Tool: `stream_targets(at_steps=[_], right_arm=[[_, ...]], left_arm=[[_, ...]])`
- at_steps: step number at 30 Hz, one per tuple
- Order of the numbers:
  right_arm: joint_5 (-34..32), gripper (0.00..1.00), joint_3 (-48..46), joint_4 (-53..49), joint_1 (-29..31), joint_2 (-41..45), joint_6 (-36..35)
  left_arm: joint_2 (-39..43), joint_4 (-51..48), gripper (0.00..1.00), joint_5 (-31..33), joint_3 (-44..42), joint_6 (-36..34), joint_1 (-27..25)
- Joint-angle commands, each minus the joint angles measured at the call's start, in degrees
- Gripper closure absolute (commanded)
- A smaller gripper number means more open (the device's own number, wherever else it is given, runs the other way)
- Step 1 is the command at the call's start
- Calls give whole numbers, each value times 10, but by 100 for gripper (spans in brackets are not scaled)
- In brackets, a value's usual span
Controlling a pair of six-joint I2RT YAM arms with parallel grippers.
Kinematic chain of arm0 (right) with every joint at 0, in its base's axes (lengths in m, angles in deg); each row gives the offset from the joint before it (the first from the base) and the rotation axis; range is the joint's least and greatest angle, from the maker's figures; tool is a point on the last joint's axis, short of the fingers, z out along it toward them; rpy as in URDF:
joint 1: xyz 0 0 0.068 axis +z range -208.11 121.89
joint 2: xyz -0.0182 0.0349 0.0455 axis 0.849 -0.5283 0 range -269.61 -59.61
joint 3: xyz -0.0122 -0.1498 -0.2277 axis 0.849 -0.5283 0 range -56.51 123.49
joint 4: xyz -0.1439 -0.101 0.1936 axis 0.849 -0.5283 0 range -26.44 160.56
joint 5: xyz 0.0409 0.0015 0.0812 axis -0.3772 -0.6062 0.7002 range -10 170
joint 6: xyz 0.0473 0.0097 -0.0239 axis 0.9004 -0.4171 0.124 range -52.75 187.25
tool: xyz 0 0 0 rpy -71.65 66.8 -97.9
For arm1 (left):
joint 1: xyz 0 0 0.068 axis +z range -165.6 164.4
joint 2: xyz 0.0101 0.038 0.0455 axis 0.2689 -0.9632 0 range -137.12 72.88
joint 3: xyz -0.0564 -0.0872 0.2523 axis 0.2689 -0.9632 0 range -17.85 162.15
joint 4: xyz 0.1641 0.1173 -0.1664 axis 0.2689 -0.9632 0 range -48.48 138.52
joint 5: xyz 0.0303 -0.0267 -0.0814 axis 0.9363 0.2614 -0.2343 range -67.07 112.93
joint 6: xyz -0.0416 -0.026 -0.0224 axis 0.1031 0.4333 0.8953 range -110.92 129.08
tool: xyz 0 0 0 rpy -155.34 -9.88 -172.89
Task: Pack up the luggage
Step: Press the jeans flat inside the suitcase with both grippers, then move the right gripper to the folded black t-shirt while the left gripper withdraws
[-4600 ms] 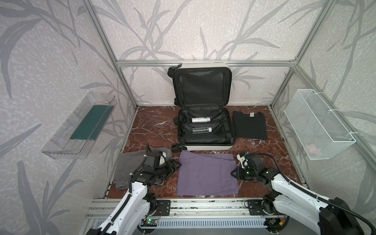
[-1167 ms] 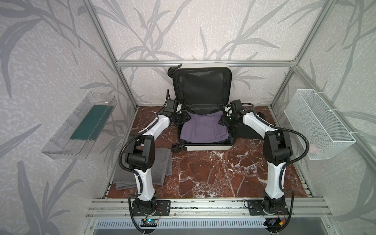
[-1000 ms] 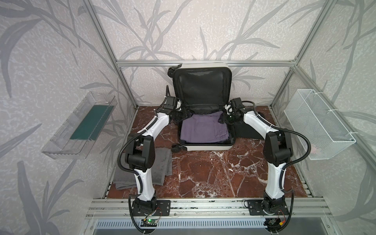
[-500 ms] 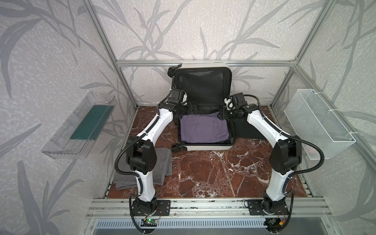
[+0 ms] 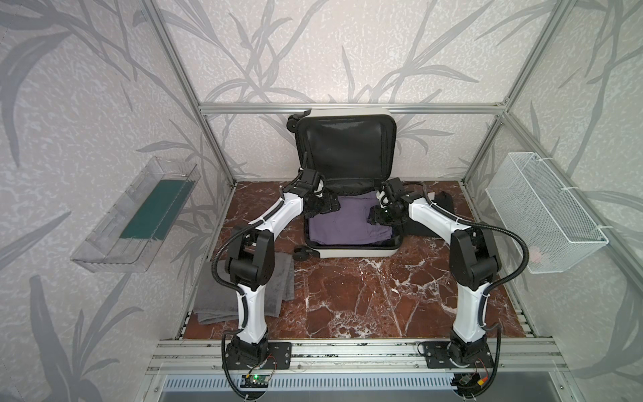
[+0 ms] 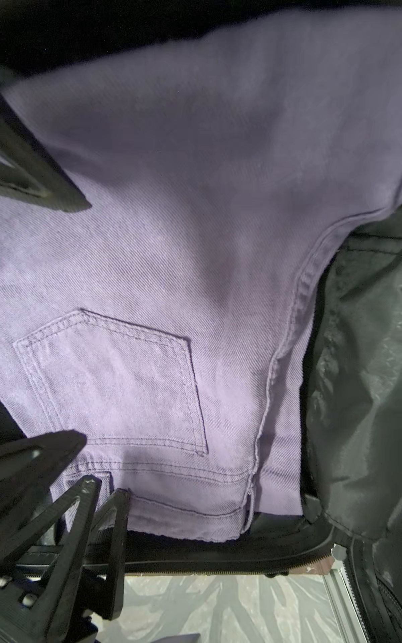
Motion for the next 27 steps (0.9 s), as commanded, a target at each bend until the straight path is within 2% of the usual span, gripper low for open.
stream_targets(at_steps=[1,5,9,17,21,27], right_arm=[[1,38,19,-18,-1,29,-9],[0,37,21,-34,-3,70,-17],[-1,37,-4,-36,-12,121,-14],[-33,36,-116,-4,-88,247,6],[-50,35,-132,-12,-145,251,9],[-112,35,-90,-18,-167,180,2]], left_arm=[[32,-18,1,4,39,-18,-1],[61,-37,1,-9,66,-17,-1],[99,-30,1,-33,55,-1,-3],[193,15,1,-59,-52,36,-45],[242,70,1,-61,-133,63,-68],[278,136,1,-69,-218,96,-80]])
